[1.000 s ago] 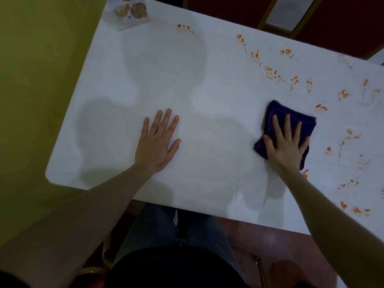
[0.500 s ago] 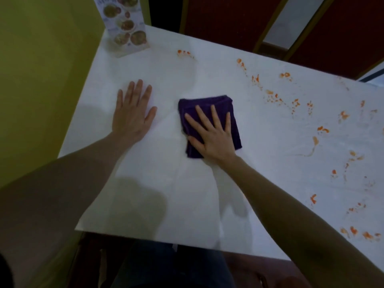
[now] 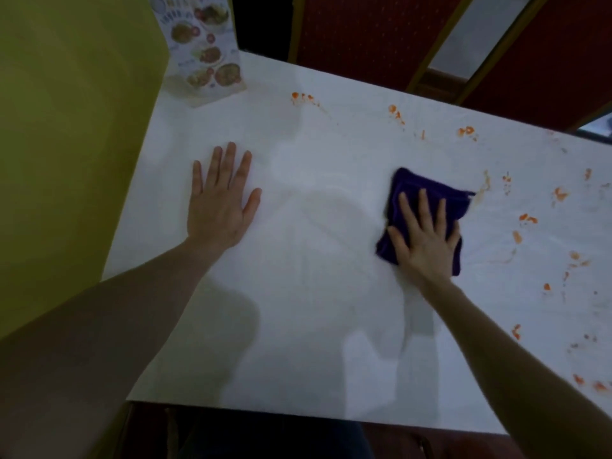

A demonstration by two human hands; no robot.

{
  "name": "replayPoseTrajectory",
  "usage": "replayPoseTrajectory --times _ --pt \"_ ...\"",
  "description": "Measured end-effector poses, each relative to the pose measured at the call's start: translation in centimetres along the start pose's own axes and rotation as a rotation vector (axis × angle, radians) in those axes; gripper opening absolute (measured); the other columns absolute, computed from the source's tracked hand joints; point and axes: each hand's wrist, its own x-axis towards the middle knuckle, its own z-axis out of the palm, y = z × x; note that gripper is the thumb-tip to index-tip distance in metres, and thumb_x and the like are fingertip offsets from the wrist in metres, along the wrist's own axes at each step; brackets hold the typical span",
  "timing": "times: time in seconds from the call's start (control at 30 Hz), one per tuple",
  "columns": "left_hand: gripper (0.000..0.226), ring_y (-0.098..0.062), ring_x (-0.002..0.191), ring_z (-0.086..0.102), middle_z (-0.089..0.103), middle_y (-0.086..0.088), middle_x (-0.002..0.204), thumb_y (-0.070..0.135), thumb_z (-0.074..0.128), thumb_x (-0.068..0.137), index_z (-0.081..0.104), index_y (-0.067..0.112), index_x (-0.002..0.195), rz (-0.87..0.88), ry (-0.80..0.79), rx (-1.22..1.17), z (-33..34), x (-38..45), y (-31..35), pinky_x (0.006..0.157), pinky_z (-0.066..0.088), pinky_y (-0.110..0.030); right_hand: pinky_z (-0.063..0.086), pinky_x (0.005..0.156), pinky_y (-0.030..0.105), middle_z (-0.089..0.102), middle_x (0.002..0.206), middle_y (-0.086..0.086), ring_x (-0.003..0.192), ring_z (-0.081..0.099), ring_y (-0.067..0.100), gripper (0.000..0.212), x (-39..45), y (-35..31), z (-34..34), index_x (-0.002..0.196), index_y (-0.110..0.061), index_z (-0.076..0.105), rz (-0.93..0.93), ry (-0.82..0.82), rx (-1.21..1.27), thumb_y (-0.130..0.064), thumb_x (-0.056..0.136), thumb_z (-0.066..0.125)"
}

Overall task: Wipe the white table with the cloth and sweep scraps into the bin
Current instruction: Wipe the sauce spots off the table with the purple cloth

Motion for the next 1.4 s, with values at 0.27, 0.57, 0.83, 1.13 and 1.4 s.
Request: replayPoseTrajectory --times 0.27,0.57,0.83,1.13,1.4 --pt "0.067 -0.027 0.153 0.007 0.008 -0.008 0.166 0.051 0.018 0.099 0.011 0.020 0.158 0.001 0.003 0.004 -0.1 0.0 0.1 0.122 0.009 -0.053 0.006 0.116 0.063 0.010 0.164 -0.006 0.151 0.001 0.031 0.060 4.3 -12.9 1.1 0.154 -0.041 0.014 -0.476 -0.046 -0.045 -0.059 0.097 0.020" --pt "0.067 -0.025 0.154 0.002 0.001 -0.005 0.167 0.053 0.013 0.099 0.005 0.022 0.159 -0.003 -0.013 0.020 0.0 0.0 0.0 0.123 0.007 -0.051 -0.002 0.116 0.061 0.005 0.165 -0.008 0.151 -0.001 0.028 0.058 18.7 -12.9 -2.1 0.153 -0.047 0.012 -0.185 -0.012 0.024 -0.059 0.098 0.026" --pt "0.066 -0.025 0.153 0.004 0.004 -0.005 0.167 0.052 0.018 0.100 0.009 0.022 0.159 0.002 0.008 0.013 0.1 0.0 -0.1 0.122 0.009 -0.052 0.003 0.118 0.058 0.004 0.165 -0.003 0.151 -0.002 0.027 0.062 10.2 -3.2 -1.4 0.154 -0.045 0.010 0.106 0.056 0.093 -0.062 0.095 0.019" --pt "0.066 -0.026 0.153 0.004 0.005 -0.006 0.166 0.051 0.019 0.101 0.010 0.021 0.159 -0.001 0.013 0.010 -0.1 0.0 0.0 0.122 0.009 -0.052 0.004 0.117 0.061 0.007 0.165 -0.005 0.151 0.000 0.031 0.061 6.8 -14.9 0.6 0.155 -0.040 0.012 -0.382 -0.028 -0.020 -0.057 0.096 0.015" --pt "0.066 -0.025 0.153 0.003 0.003 -0.005 0.167 0.052 0.016 0.101 0.008 0.022 0.159 -0.010 0.005 0.009 0.1 0.0 0.0 0.122 0.009 -0.052 -0.002 0.117 0.061 0.003 0.165 -0.007 0.151 -0.003 0.030 0.055 19.8 -20.3 -1.6 0.153 -0.046 0.014 -0.353 -0.055 0.007 -0.054 0.100 0.025"
